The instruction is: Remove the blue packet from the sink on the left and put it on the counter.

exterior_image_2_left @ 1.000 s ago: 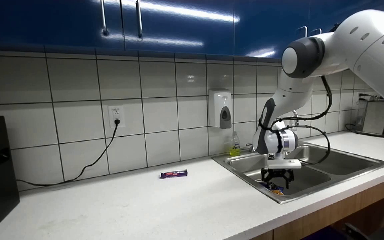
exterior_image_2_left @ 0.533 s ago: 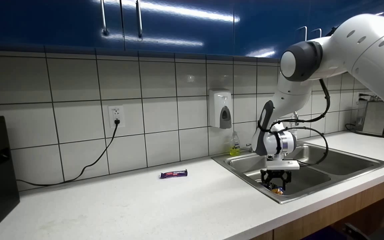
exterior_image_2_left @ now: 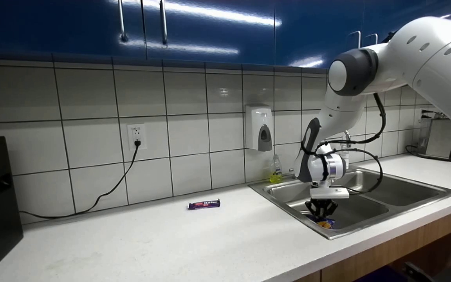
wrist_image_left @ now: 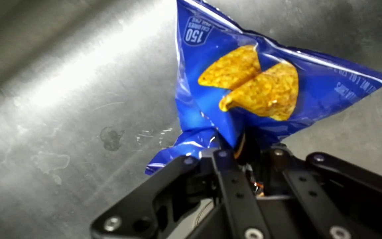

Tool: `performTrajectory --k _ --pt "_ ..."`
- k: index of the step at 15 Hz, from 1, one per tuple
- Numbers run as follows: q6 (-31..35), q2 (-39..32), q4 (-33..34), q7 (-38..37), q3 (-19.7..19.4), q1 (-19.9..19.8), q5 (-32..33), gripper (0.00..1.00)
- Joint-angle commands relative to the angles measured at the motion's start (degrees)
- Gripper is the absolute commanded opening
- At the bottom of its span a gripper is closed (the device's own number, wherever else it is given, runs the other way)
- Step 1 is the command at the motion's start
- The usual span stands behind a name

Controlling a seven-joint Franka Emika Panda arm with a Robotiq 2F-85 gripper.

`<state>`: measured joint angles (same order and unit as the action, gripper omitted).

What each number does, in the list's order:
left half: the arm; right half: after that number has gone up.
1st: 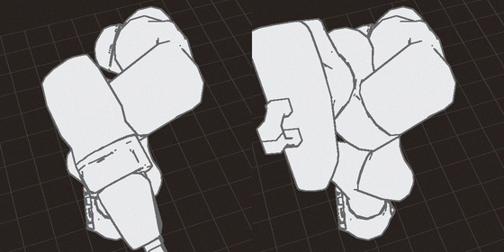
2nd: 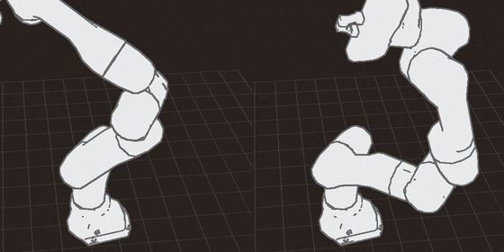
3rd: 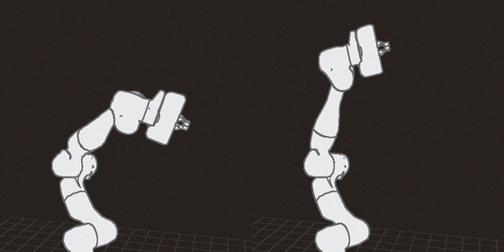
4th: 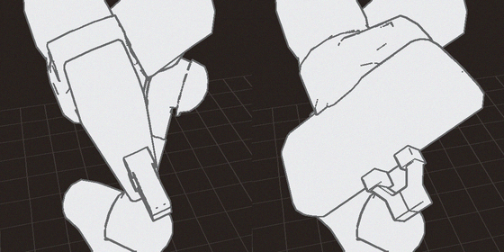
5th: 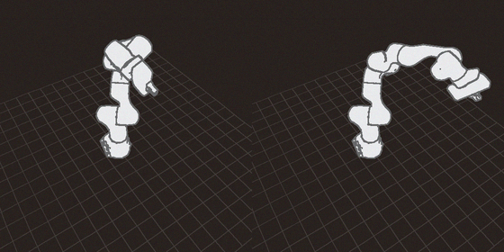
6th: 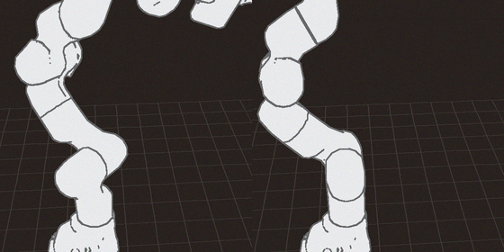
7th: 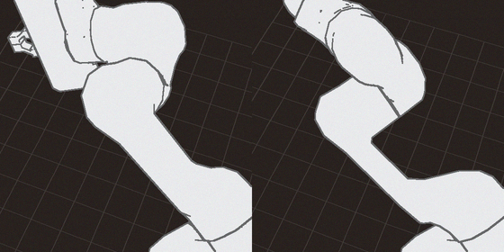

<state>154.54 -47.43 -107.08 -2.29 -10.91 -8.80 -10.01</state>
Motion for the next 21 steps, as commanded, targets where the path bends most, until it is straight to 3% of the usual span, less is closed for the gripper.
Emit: performTrajectory --k 1,11,21 --pt "0.92 -0.37 0.61 -2.25 0.37 0.0 1.65 0.0" --pt "0.89 2.32 -0.55 -2.03 0.64 0.51 1.78 0.0" --pt "-0.62 16.53 -7.34 -2.27 -0.4 4.02 4.18 0.0"
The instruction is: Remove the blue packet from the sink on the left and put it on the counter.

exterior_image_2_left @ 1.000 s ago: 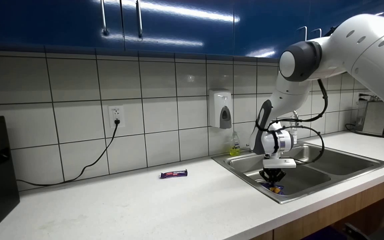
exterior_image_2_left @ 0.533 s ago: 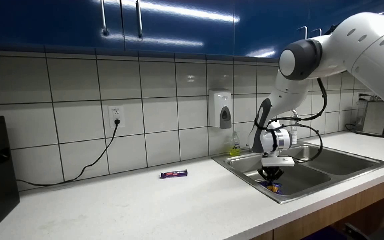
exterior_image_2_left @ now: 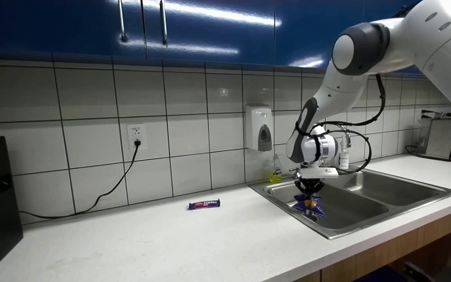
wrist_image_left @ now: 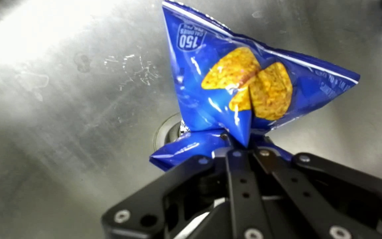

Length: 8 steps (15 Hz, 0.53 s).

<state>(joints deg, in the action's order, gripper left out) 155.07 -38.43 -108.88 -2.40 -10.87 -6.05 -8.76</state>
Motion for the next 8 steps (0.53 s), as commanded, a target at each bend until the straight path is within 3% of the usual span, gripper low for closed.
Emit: performTrajectory --k 1,8 --pt "-1.62 10.07 -7.18 -2.39 -0.69 1.81 3.75 0.0" --pt "-7.7 25.9 -17.39 -3.49 0.26 4.47 10.46 0.0"
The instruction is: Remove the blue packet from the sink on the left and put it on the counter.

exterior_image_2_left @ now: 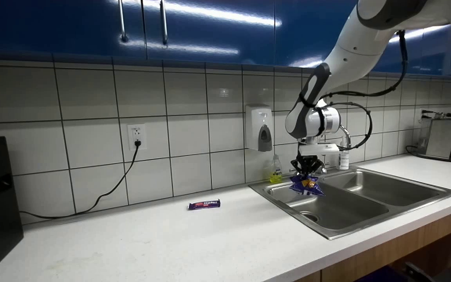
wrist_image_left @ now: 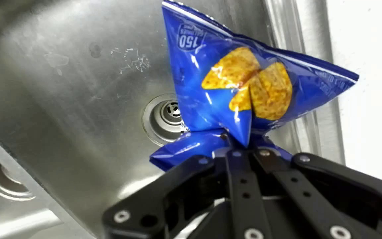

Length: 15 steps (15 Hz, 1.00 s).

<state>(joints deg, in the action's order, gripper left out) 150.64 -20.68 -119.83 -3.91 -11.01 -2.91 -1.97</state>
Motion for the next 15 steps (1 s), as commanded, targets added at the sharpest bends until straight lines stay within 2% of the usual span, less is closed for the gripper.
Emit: performTrajectory --k 1,7,15 --pt "-4.31 10.08 -7.82 -2.0 0.8 1.74 4.78 0.0" --pt "-6.81 17.39 -16.24 -4.49 5.45 5.13 12.09 0.0" --pt "-4.22 15.13 -22.06 -10.97 12.21 9.74 16.27 0.0"
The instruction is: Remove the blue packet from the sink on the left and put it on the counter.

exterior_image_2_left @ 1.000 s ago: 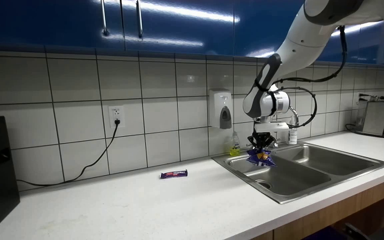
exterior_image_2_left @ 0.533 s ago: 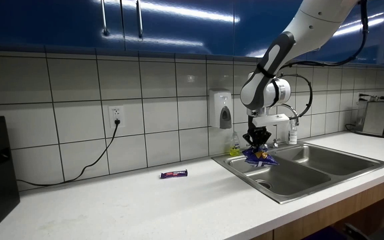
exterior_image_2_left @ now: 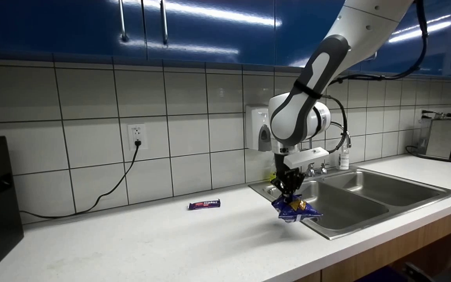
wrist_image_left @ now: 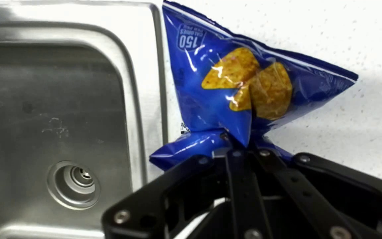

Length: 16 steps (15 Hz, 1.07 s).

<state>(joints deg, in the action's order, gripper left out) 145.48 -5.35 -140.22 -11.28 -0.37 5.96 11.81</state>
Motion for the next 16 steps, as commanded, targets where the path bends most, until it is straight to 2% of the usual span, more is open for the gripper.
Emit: performTrajectory --k 1,11,12,14,16 --pt "1.2 -0.83 -1.89 -4.37 1.98 1.35 2.76 0.0" --pt "3.53 -6.23 -1.36 -9.01 1.5 3.92 4.99 0.0" --pt "3.43 -6.01 -1.4 -9.58 1.43 3.97 5.1 0.26" --pt "3.17 -5.09 -1.77 -9.32 1.69 3.84 4.36 0.34" --pt "2.64 -3.55 -2.3 -8.78 1.97 3.78 3.78 0.5"
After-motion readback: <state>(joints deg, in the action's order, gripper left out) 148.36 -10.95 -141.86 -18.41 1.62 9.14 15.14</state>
